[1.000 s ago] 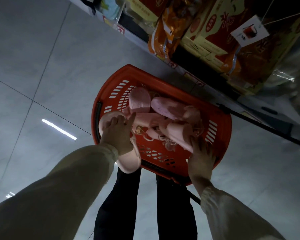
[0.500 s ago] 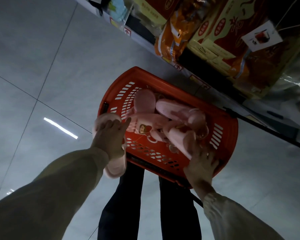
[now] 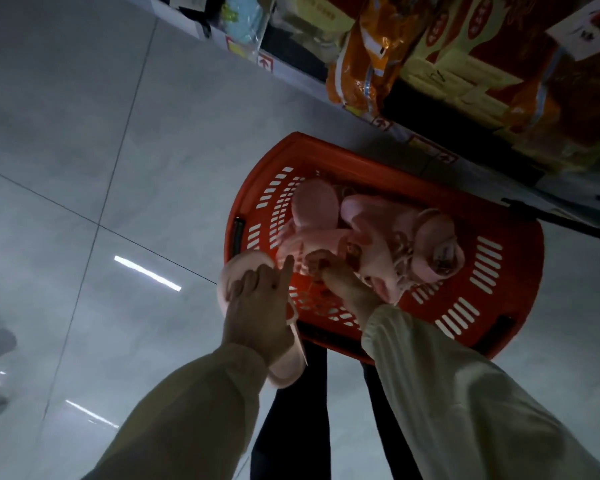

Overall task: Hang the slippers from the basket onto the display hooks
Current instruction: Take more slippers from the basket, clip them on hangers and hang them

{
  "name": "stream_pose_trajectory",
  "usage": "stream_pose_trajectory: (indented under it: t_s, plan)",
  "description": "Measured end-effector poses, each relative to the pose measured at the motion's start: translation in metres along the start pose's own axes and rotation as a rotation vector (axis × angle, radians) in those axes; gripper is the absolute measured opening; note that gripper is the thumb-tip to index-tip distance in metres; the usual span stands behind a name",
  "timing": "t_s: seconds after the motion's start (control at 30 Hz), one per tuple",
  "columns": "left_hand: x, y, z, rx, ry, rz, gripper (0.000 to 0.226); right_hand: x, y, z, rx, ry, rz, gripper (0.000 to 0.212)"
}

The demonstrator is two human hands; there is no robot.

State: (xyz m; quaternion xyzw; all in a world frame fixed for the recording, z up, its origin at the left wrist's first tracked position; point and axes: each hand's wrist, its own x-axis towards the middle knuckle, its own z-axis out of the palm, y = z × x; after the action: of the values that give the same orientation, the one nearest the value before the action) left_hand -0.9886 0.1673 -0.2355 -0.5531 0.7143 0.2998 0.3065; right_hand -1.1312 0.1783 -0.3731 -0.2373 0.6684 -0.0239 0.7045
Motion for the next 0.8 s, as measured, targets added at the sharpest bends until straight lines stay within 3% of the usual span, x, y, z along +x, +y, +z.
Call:
stream_pose_trajectory:
  t_s: [0.2,0.3,0.5,0.67,0.8]
  plan:
    - [0.013,-0.015,0.005,-0.006,-0.002,-0.012,0.100,-0.012,-0.016,0.010,0.307,0.121,0.020,0.035]
    - [0.009,-0.022,0.011,-0.053,0.017,-0.053,0.102,-0.042,-0.030,0.018,0.515,0.126,0.051,0.045]
    - [0.002,-0.026,0.015,-0.167,0.012,-0.132,0.117,-0.101,-0.050,0.028,0.841,0.027,0.043,0.061]
    - [-0.001,-0.021,0.002,-0.282,-0.005,-0.167,0.136,-0.131,-0.057,0.035,0.931,0.045,-0.002,0.059]
    - [-0.003,-0.009,-0.011,-0.248,0.106,-0.150,0.117,-0.148,-0.055,0.031,0.952,0.045,-0.006,0.062]
